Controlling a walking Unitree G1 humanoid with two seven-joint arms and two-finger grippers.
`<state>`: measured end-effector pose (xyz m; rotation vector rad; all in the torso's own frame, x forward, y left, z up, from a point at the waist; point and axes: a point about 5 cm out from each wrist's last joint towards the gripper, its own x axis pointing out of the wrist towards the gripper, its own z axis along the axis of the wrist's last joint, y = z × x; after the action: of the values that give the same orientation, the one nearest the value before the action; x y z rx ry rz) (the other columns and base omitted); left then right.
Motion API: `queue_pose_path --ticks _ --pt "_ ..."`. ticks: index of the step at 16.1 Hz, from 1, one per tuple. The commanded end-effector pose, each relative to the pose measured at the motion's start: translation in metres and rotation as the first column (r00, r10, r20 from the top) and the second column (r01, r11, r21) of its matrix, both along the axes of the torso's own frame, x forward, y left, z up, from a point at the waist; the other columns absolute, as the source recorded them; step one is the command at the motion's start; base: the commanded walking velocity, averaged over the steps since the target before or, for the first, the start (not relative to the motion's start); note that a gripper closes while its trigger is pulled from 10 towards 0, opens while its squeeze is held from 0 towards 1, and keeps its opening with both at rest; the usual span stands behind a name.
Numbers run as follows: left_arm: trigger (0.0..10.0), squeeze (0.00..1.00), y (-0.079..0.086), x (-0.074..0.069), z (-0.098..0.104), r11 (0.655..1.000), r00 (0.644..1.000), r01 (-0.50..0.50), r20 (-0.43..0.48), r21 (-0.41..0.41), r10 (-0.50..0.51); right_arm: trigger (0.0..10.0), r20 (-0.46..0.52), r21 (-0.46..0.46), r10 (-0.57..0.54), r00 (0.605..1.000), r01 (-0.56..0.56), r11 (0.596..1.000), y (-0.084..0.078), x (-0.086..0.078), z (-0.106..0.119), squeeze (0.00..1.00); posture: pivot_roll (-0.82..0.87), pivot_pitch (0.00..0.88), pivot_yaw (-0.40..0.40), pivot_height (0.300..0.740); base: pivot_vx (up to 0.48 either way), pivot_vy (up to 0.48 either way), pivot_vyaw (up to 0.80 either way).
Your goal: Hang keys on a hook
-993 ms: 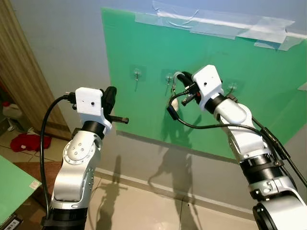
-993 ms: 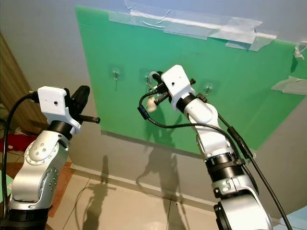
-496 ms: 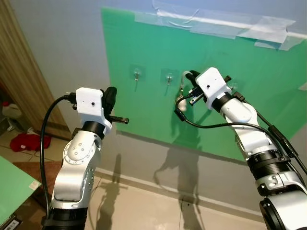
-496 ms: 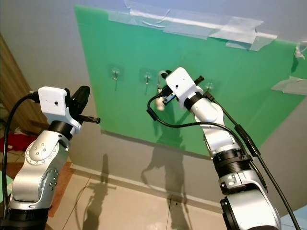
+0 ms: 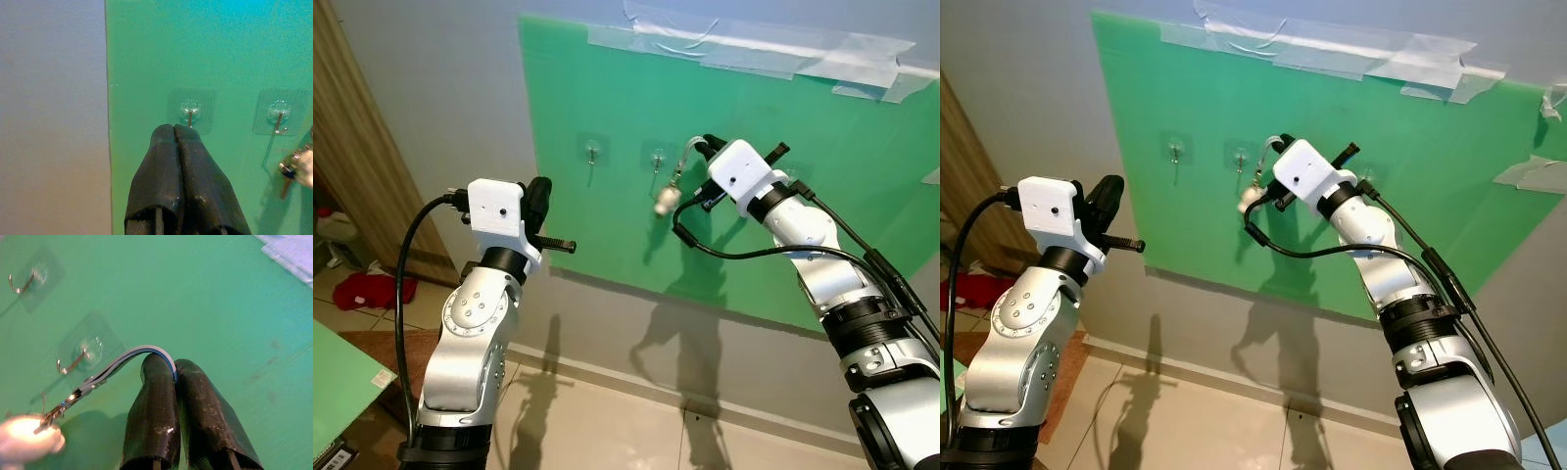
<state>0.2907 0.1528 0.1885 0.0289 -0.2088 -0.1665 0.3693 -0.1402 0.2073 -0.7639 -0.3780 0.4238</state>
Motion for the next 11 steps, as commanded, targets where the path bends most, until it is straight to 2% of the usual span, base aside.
queue_pose_path --ticks 1,6,11 --pt "10.0 0.0 -0.002 0.001 0.0 1.0 1.0 0.011 0.003 0.013 -0.011 0.0 0.019 -0.023 -0.003 1.0 0.003 1.0 -0.002 0.002 0.004 0.0 0.02 0.0 -0.022 0.74 0.0 0.0 0.0" --pt "10.0 0.0 -0.002 0.001 0.0 1.0 1.0 0.013 0.002 0.015 -0.013 0.0 0.005 0.016 -0.053 0.999 0.053 0.998 -0.015 0.005 0.0 0.0 0.01 0.0 -0.018 0.74 0.0 0.0 0.0" --pt "10.0 0.0 -0.003 0.001 0.0 1.0 1.0 0.016 0.002 0.012 -0.016 0.0 0.018 0.043 -0.088 0.996 0.088 0.995 -0.025 0.008 0.006 0.0 0.01 0.0 -0.02 0.74 0.0 0.0 0.0"
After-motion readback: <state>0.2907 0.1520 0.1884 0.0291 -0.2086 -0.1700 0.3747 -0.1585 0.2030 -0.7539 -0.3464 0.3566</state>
